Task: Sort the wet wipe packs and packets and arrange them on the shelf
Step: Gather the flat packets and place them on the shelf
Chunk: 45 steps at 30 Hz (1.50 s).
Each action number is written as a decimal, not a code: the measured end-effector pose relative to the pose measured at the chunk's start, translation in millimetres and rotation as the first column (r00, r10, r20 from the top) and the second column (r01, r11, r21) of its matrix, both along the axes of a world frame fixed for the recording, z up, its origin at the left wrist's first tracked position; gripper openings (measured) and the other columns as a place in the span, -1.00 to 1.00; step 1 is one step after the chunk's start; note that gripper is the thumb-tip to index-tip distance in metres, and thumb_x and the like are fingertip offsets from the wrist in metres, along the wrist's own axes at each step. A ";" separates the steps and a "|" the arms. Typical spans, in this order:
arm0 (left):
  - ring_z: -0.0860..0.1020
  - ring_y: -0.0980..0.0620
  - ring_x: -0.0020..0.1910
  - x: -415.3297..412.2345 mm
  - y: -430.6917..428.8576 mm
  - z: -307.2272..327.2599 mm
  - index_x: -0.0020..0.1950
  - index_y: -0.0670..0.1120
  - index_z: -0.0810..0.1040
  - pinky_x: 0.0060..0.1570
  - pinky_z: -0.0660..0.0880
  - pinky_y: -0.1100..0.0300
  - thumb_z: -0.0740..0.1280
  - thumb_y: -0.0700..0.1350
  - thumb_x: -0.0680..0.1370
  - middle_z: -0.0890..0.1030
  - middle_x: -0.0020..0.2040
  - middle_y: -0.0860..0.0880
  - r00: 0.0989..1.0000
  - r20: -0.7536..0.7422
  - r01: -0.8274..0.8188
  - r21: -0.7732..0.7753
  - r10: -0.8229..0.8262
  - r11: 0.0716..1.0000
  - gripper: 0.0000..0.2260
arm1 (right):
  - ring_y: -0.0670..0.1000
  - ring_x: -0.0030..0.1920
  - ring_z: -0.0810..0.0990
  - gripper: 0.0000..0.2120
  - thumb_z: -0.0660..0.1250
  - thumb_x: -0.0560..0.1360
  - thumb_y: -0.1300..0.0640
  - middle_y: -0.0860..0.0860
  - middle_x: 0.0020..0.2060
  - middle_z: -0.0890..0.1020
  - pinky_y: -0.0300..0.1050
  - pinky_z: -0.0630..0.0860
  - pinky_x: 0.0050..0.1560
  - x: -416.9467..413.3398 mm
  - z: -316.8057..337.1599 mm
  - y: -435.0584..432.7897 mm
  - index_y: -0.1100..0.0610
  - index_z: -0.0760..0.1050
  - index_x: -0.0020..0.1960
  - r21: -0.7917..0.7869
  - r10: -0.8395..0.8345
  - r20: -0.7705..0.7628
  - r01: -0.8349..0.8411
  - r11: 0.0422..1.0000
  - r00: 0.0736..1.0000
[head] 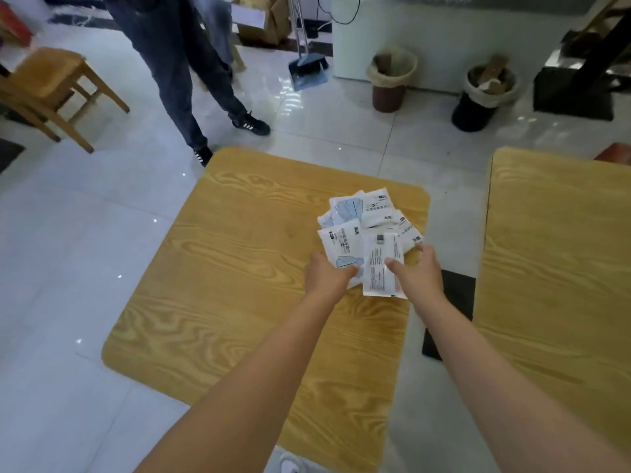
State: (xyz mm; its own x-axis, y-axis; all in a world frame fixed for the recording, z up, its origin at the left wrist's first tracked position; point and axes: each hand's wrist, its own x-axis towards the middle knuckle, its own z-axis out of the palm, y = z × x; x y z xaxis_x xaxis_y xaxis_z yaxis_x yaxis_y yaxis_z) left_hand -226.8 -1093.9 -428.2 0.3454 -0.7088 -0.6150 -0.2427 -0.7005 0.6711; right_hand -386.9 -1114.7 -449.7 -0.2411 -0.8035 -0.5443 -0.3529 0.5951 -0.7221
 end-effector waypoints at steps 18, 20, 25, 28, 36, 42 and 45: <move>0.61 -0.03 0.12 6.8 -15.8 -49.3 0.27 -0.06 0.40 0.16 0.56 -0.08 0.49 -0.21 0.45 0.61 0.15 -0.01 0.960 -0.141 0.250 0.039 -0.242 0.967 -0.55 | 0.13 0.38 0.42 0.17 0.61 0.27 -0.07 0.06 0.46 0.35 0.08 0.46 0.21 -0.7 -23.9 -45.0 -0.07 -0.14 0.59 0.072 0.421 -0.078 -0.416 0.906 0.904; 0.61 -0.02 0.13 26.1 -12.8 -35.3 0.31 -0.07 0.43 0.20 0.54 -0.05 0.46 -0.26 0.47 0.63 0.15 -0.01 0.931 -0.187 0.325 0.029 -0.315 0.945 -0.55 | 0.09 0.34 0.42 0.02 0.60 0.30 -0.05 0.05 0.43 0.33 0.12 0.47 0.26 -1.0 -11.4 -51.5 -0.09 0.06 0.57 0.003 0.410 -0.017 -0.410 0.912 0.912; 0.61 0.01 0.12 77.1 8.5 11.8 0.35 -0.13 0.46 0.13 0.56 0.09 0.41 -0.33 0.49 0.63 0.16 -0.05 0.897 -0.226 0.387 -0.021 -0.381 0.922 -0.55 | 0.04 0.06 0.67 -0.49 0.51 0.43 0.14 -0.02 0.12 0.64 -0.16 0.57 -0.04 30.8 35.3 -50.3 0.03 0.48 0.35 -0.080 0.548 0.402 -0.568 0.819 0.733; 0.61 -0.01 0.06 113.6 36.1 44.2 0.31 -0.13 0.48 -0.02 0.58 0.16 0.42 -0.34 0.48 0.63 0.10 -0.06 0.943 -0.196 0.259 -0.066 -0.267 0.964 -0.58 | 0.04 -0.05 0.72 -0.65 0.48 0.46 0.20 0.03 -0.04 0.73 -0.16 0.62 -0.14 74.9 58.4 -41.1 0.10 0.57 0.23 -0.129 0.607 0.465 -0.628 0.767 0.645; 0.66 -0.07 0.04 217.8 181.5 127.6 0.24 -0.10 0.54 0.20 0.56 -0.08 0.47 -0.15 0.50 0.67 0.13 -0.09 0.763 -0.473 -0.577 -0.194 0.440 0.793 -0.67 | 0.11 -0.09 0.69 -0.68 0.46 0.47 0.20 0.13 -0.01 0.71 -0.09 0.64 -0.17 238.8 135.0 33.2 0.17 0.54 0.20 -0.291 0.669 0.590 -0.654 0.698 0.452; 0.65 0.03 0.00 280.1 321.3 201.3 0.20 -0.07 0.58 -0.07 0.60 0.20 0.44 -0.18 0.52 0.67 0.08 -0.01 0.715 -0.347 -0.699 -0.369 0.607 0.612 -0.75 | 0.13 -0.01 0.70 -0.50 0.53 0.35 0.14 0.18 0.07 0.69 0.03 0.64 -0.06 358.0 207.0 148.7 0.21 0.48 0.23 -0.401 0.768 0.603 -0.750 0.526 0.217; 0.64 -0.01 0.05 309.9 405.8 231.3 0.28 -0.09 0.55 -0.08 0.58 0.21 0.45 -0.17 0.51 0.65 0.16 -0.04 0.675 -0.256 -0.719 -0.440 0.691 0.539 -0.66 | 0.11 -0.01 0.70 -0.51 0.52 0.40 0.21 0.14 0.03 0.67 0.02 0.66 -0.02 406.5 238.9 219.9 0.23 0.41 0.25 -0.446 0.827 0.551 -0.799 0.404 0.112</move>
State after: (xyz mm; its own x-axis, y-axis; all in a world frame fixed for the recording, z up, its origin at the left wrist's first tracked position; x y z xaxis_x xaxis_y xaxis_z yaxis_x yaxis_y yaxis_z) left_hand 83.2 -688.1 -196.9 0.8447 -0.4390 -0.3063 0.2282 -0.2223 0.9479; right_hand 19.6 -894.8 -210.7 0.9367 -0.3121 -0.1591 -0.0878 0.2303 -0.9691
